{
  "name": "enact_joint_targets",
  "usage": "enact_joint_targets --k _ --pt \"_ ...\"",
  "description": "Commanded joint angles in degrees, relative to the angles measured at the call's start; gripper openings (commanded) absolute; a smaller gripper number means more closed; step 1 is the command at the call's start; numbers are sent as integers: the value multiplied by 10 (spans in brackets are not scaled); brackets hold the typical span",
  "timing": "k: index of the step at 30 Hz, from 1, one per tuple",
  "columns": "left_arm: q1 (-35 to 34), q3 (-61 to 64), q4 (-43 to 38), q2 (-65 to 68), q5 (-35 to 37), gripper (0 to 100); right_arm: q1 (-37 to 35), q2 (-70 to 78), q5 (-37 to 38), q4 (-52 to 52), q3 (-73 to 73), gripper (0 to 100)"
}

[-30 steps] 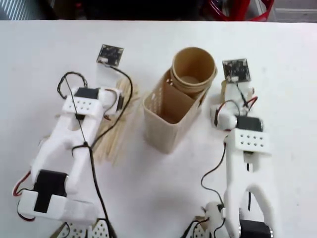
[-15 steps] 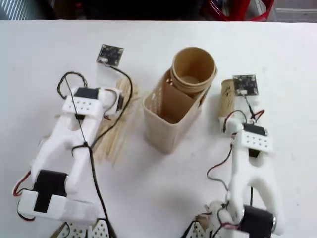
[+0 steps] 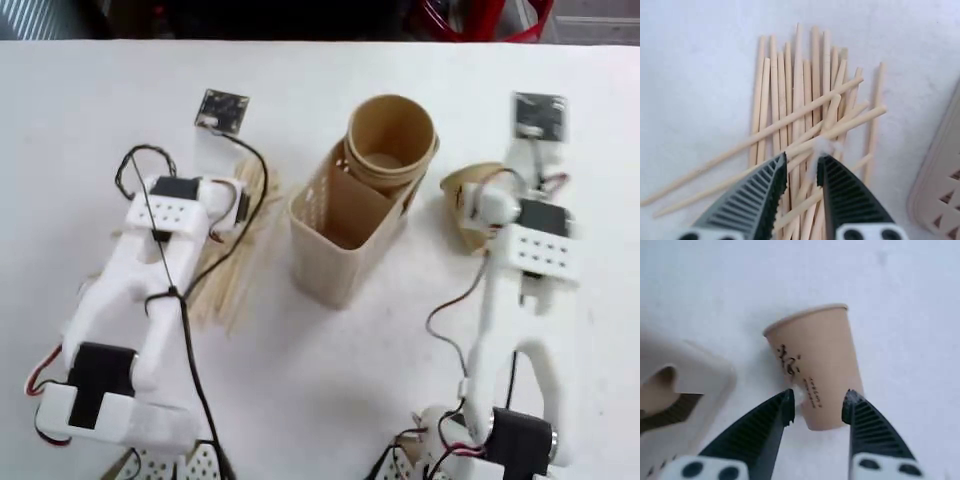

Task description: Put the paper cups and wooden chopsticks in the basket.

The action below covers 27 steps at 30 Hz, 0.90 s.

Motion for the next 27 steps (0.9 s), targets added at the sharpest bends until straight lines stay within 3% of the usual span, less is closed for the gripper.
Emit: enact_joint_targets --k 1,5,11,21,27 --pt "1 -3 -11 -20 3 117 -29 -8 -6 -62 -18 163" --pt "1 -3 -11 -20 3 117 -21 67 -6 -71 -12 163" --pt "5 -3 -11 -21 3 117 73 175 1 -66 -12 165" --pt "6 -4 -11 -21 3 117 204 129 152 -67 86 166" --pt "6 -4 -11 -21 3 117 247 80 228 -68 158 166"
